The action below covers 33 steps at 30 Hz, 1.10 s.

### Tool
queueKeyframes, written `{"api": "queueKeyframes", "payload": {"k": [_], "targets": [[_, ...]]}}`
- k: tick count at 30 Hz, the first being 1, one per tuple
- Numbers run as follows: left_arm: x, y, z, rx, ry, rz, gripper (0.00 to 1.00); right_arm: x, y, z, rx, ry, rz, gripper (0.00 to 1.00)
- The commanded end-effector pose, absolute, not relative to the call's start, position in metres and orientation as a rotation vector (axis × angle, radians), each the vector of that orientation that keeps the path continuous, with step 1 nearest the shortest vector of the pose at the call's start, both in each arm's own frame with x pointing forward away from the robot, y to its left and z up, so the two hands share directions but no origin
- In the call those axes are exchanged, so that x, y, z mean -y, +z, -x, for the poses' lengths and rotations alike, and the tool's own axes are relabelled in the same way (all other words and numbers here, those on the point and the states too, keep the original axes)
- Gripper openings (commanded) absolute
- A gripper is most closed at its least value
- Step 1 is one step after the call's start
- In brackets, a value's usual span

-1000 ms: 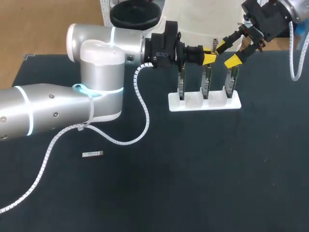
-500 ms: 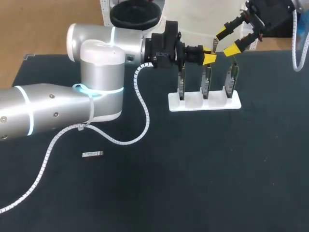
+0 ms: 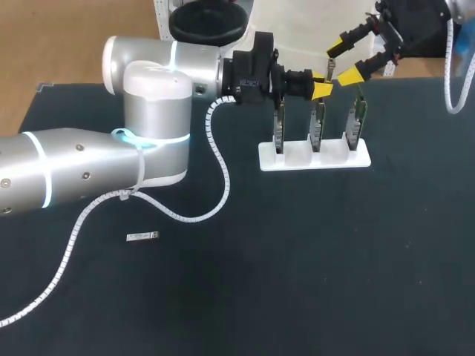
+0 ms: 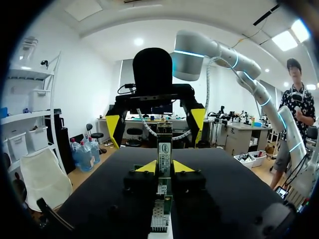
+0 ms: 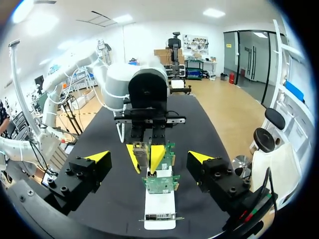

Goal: Pick up the optical module with the left hand, and insert it into the network port with the right hand.

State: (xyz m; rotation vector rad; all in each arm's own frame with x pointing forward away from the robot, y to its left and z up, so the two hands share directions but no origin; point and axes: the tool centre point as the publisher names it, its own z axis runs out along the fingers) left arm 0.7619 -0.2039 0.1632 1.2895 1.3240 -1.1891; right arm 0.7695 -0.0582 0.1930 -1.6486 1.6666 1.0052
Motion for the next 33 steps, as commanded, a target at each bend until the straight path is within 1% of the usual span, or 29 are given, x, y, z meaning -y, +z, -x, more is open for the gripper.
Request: {"api": "queueKeyframes", "payload": {"k": [1, 33], "targets": [[0.204, 0.163, -0.763, -1.324, -1.19, -1.29, 0.0, 0.056, 0.196, -0.763, -1.658, 0.985, 1.632, 1.0], [0.204, 0.163, -0.763, -1.324, -1.19, -1.29, 0.0, 0.046, 0.2, -0.768, -1.617, 1.023, 1.67, 1.0]]}}
